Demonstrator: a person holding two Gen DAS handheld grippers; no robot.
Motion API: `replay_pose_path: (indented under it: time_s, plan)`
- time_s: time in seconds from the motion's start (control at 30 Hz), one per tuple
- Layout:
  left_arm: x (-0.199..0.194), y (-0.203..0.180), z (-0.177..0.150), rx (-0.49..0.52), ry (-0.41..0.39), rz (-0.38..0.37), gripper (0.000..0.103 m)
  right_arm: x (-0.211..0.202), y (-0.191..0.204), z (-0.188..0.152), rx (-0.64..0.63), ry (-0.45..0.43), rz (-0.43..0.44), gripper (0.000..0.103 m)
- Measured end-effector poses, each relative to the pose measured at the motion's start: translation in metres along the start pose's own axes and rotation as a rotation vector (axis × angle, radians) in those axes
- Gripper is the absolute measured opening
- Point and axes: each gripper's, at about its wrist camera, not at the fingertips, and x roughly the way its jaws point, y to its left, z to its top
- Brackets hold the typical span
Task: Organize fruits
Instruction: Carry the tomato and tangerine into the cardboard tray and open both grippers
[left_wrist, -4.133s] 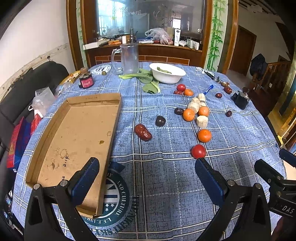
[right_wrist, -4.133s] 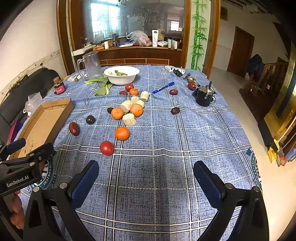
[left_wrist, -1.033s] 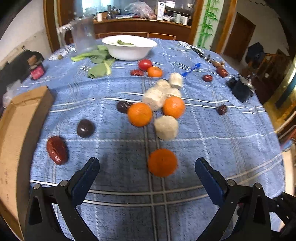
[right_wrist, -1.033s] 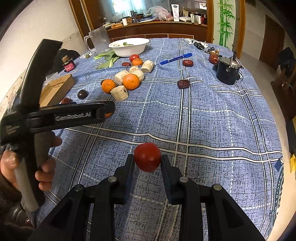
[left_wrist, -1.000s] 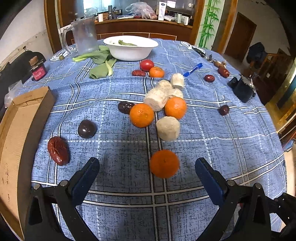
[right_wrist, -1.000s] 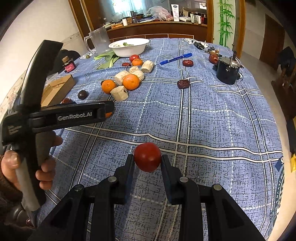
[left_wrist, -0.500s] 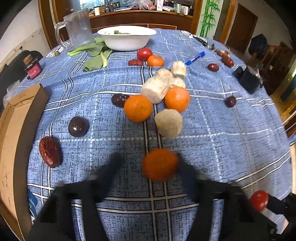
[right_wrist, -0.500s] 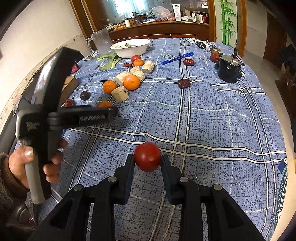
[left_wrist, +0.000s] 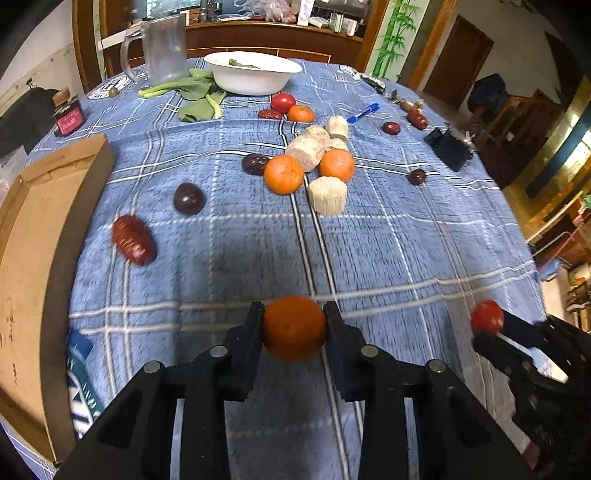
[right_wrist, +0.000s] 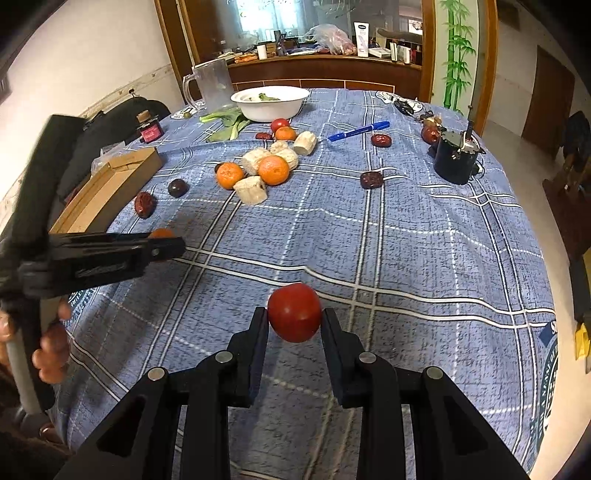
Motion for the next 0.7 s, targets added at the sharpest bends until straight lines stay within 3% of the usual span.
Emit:
replay_pose_path:
  time_s: [0.23, 0.7]
  plan:
    - [-0.035, 0.031, -0.014, -0.027, -0.035, -0.027, 0.031, 0.006, 0.039, 0.005, -0.024, 0.018, 0.008, 0.032]
    - [-0.101, 0.128, -0.025, -0.149, -0.144, 0.036, 0.031, 0.024, 0.146, 0.048, -0.161, 0.002, 0.106, 0.032]
